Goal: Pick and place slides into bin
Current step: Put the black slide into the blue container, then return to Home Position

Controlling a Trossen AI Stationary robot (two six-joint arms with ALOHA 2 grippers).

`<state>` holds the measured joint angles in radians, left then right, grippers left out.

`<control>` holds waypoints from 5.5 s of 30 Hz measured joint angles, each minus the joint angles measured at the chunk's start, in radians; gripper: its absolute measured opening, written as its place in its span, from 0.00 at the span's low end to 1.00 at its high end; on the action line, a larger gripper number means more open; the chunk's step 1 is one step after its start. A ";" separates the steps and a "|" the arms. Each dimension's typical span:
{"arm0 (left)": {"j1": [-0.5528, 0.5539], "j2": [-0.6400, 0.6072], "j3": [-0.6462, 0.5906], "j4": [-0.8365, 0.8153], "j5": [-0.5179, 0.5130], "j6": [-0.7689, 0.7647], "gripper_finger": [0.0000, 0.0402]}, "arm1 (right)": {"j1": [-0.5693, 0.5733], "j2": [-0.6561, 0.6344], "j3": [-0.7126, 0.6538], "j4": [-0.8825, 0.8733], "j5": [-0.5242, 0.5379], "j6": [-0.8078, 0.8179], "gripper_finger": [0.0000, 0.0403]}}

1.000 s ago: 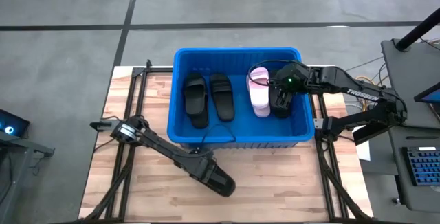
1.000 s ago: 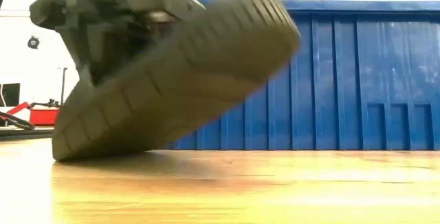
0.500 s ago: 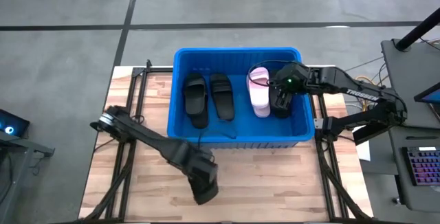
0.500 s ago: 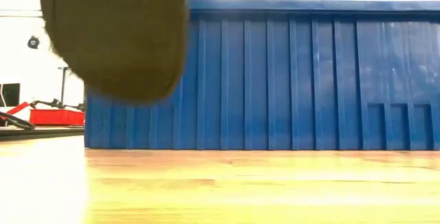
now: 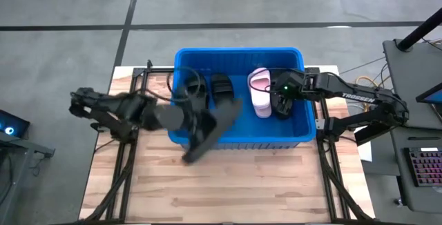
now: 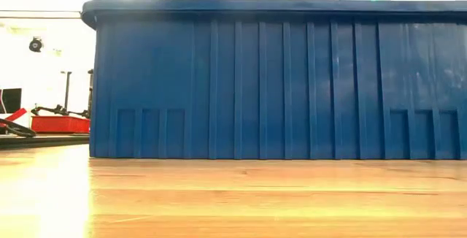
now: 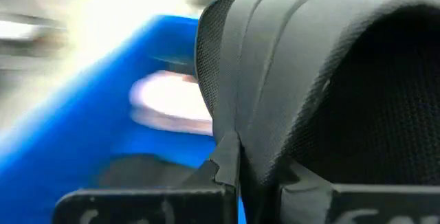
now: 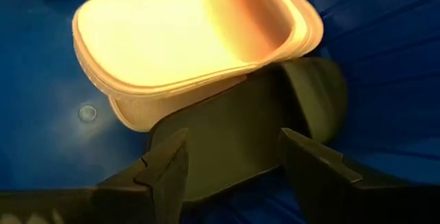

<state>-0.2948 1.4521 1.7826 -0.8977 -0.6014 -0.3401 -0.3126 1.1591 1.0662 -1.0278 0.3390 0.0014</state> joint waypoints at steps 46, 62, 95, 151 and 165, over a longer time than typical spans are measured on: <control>0.618 0.620 0.004 -0.015 -0.093 0.241 0.05 | -0.022 -0.007 0.250 0.081 0.029 0.157 0.53; 0.624 0.620 0.028 -0.027 0.086 0.217 0.63 | -0.022 -0.007 0.250 0.034 0.029 0.155 0.53; 0.424 0.028 0.047 0.651 0.498 0.390 0.18 | -0.022 -0.006 0.248 0.037 0.029 0.100 0.53; 0.240 -1.406 -1.692 1.199 0.465 0.295 0.00 | 0.304 -0.154 -0.343 1.482 -0.180 0.206 0.49; 0.240 -1.402 -1.693 1.194 0.408 0.295 0.00 | 0.352 -0.804 -0.763 1.351 -0.163 0.201 0.03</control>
<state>-0.0544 0.0501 0.0898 0.2958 -0.1933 -0.0456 0.0395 0.3553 0.3028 0.3235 0.1761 0.2027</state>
